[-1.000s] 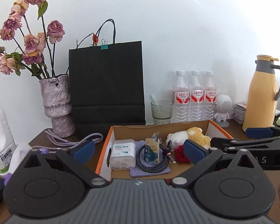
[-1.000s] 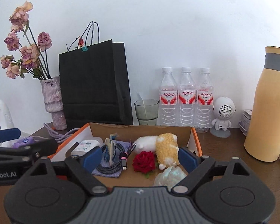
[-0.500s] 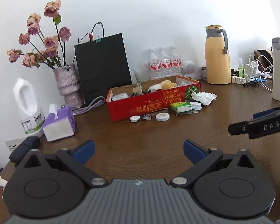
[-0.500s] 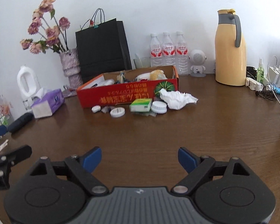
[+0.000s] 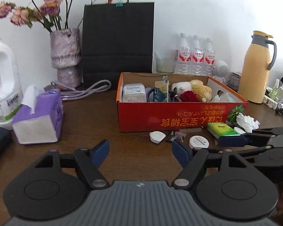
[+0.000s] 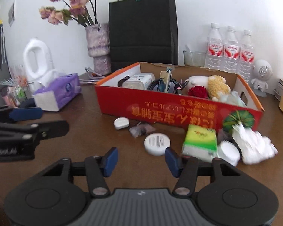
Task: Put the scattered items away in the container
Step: 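Grasp small white item with left tool while right tool grasps white round tin, drop both into box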
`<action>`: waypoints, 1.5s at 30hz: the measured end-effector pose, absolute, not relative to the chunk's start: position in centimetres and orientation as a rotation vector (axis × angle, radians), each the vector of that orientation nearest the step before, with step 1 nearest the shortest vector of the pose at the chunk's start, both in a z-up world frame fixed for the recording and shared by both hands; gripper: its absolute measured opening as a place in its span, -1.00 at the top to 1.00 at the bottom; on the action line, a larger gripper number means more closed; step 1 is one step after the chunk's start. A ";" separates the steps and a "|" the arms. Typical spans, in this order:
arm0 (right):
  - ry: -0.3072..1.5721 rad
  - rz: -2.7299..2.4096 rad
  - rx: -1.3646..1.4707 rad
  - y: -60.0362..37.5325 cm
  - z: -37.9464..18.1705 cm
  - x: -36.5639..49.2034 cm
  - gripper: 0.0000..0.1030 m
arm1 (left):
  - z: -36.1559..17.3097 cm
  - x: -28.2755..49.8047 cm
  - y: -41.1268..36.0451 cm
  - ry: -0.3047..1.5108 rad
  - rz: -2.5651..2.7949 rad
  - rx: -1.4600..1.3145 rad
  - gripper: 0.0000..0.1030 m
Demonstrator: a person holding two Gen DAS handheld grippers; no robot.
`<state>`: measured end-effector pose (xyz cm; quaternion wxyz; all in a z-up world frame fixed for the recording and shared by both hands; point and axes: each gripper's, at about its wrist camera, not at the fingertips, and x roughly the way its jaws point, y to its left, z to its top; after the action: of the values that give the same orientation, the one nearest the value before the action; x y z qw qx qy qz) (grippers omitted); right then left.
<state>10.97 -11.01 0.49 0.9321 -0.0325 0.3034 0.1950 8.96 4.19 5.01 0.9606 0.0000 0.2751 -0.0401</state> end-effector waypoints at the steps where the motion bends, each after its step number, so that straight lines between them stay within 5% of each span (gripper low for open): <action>1: 0.631 0.383 -0.066 -10.7 0.3 12.0 0.07 | 4.7 10.4 4.1 0.581 -0.083 0.000 -0.45; 10: 0.682 0.318 -0.088 -10.3 -1.3 14.9 0.12 | 2.4 16.6 2.6 0.664 -0.150 -0.044 -0.44; 15: 0.657 0.325 -0.080 -10.6 -1.6 14.6 0.18 | 1.7 17.5 1.7 0.665 -0.114 -0.033 0.23; 23: 0.643 0.342 -0.075 -10.7 -1.6 14.4 0.22 | 1.4 17.5 1.4 0.656 -0.162 -0.038 0.07; 26: 0.643 0.349 -0.076 -10.6 -1.6 14.4 0.22 | 0.8 17.6 0.6 0.673 -0.154 0.009 0.41; 34: 0.631 0.348 -0.052 -11.0 -1.5 14.1 0.26 | 2.2 15.3 2.3 0.634 -0.062 -0.013 0.43; 45: 0.369 0.308 -0.076 -13.8 3.4 6.3 0.26 | 7.1 6.2 0.7 0.360 0.051 0.030 0.43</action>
<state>6.28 -13.78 3.40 0.9706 -0.0377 0.1826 0.1523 6.20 0.75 7.07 0.9834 0.0149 0.1792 0.0251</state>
